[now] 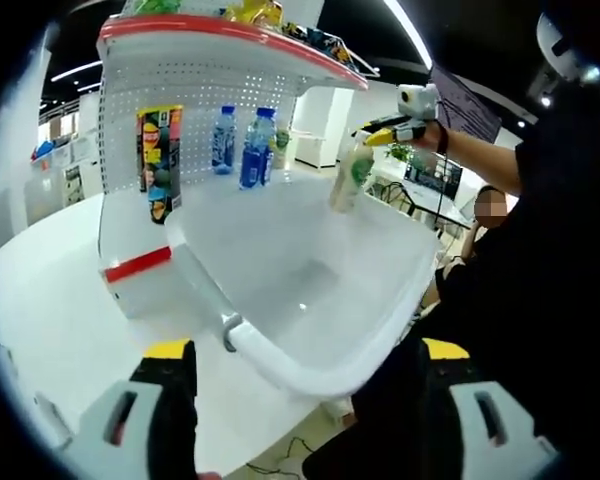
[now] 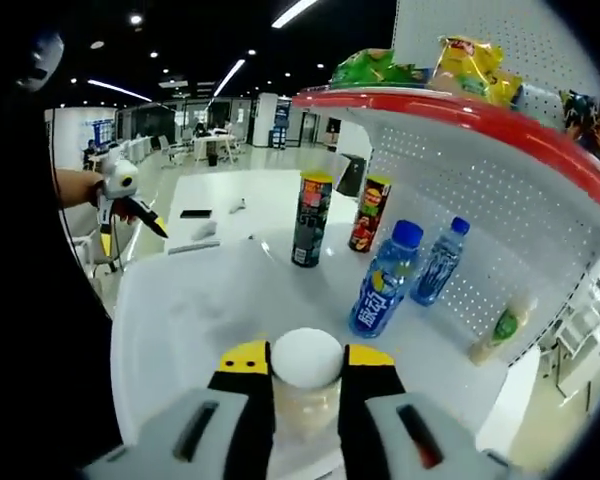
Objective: Place the items from the shopping basket onto the snack and drink counter
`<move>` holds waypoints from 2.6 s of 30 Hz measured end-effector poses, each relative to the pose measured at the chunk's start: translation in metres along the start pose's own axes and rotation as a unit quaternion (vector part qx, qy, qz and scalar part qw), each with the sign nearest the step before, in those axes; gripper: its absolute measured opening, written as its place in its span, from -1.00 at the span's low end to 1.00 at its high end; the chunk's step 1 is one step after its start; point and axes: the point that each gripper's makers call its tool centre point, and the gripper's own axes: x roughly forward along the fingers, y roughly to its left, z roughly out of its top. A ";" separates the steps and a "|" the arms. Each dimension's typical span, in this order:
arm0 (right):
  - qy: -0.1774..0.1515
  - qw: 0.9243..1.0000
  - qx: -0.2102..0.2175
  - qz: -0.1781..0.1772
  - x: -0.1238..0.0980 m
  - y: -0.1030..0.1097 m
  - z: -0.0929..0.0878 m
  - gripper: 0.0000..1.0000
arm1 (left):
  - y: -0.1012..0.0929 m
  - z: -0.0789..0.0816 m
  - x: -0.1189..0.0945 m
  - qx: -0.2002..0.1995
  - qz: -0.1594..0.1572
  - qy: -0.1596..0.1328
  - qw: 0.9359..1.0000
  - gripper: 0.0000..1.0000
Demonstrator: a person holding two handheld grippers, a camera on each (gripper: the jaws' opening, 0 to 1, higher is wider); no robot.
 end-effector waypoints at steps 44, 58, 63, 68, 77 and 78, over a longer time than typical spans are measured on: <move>-0.033 0.985 0.095 -0.139 0.031 -0.213 -0.041 -0.61 | -0.009 0.005 -0.008 -0.012 0.036 0.025 0.999 0.79; -0.023 0.987 0.090 -0.134 0.036 -0.224 -0.068 -0.60 | -0.008 0.014 -0.003 -0.007 0.042 0.032 0.999 0.79; -0.041 0.983 0.101 -0.146 0.033 -0.228 -0.074 -0.59 | -0.007 0.015 -0.001 -0.006 0.038 0.034 0.999 0.79; -0.074 0.977 0.126 -0.156 0.025 -0.234 -0.079 -0.56 | -0.003 0.015 0.001 -0.006 0.038 0.036 0.999 0.79; -0.073 0.978 0.117 -0.159 0.026 -0.232 -0.078 -0.52 | -0.002 0.019 0.003 -0.002 0.034 0.034 0.999 0.79; -0.072 0.978 0.118 -0.159 0.026 -0.231 -0.077 -0.52 | -0.002 0.019 0.003 -0.002 0.034 0.033 0.999 0.79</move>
